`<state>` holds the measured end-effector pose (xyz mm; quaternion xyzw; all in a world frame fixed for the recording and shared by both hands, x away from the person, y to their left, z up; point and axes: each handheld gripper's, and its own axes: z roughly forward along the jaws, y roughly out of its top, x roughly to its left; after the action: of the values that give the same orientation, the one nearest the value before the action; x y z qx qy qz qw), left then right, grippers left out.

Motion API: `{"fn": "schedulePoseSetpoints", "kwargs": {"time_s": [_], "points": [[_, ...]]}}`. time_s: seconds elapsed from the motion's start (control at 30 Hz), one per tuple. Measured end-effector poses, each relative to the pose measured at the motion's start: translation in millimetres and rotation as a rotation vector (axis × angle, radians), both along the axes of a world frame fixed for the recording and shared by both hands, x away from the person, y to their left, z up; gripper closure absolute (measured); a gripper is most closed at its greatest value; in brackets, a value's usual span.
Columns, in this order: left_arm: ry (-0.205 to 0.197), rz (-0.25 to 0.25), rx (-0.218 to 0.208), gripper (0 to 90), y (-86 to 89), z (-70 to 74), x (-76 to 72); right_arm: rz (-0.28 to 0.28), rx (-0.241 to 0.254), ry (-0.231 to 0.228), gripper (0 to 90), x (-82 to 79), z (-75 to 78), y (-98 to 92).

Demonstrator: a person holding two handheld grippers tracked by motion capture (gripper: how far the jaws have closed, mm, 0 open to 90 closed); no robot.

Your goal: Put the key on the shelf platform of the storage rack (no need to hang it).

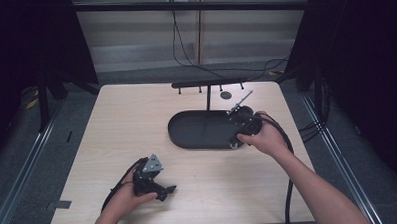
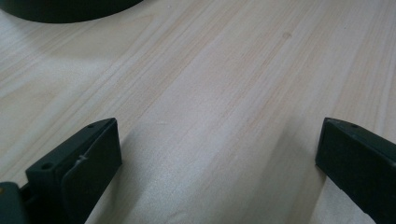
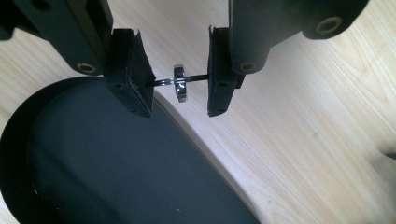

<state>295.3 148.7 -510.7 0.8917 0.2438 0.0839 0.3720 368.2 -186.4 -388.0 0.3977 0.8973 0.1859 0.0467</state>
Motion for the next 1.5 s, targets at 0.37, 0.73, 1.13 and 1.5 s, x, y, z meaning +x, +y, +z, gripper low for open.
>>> {"fn": "schedulePoseSetpoints", "kwargs": {"time_s": [0.37,0.73,1.13,1.5], "points": [[0.000,-0.001,0.000,0.0,0.1,0.0,0.0,-0.021,-0.007,-0.008,62.8,10.5,4.9,0.9],[0.000,0.000,0.000,0.0,0.0,0.0,0.0,-0.032,-0.003,-0.005,62.8,19.8,1.4,2.0],[-0.001,0.000,-0.001,0.0,0.0,0.0,0.1,-0.049,-0.004,-0.016,62.8,26.4,1.7,2.4],[-0.001,-0.001,-0.001,0.0,0.0,0.0,0.1,-0.058,0.000,-0.031,62.8,34.7,5.2,5.4]]}}
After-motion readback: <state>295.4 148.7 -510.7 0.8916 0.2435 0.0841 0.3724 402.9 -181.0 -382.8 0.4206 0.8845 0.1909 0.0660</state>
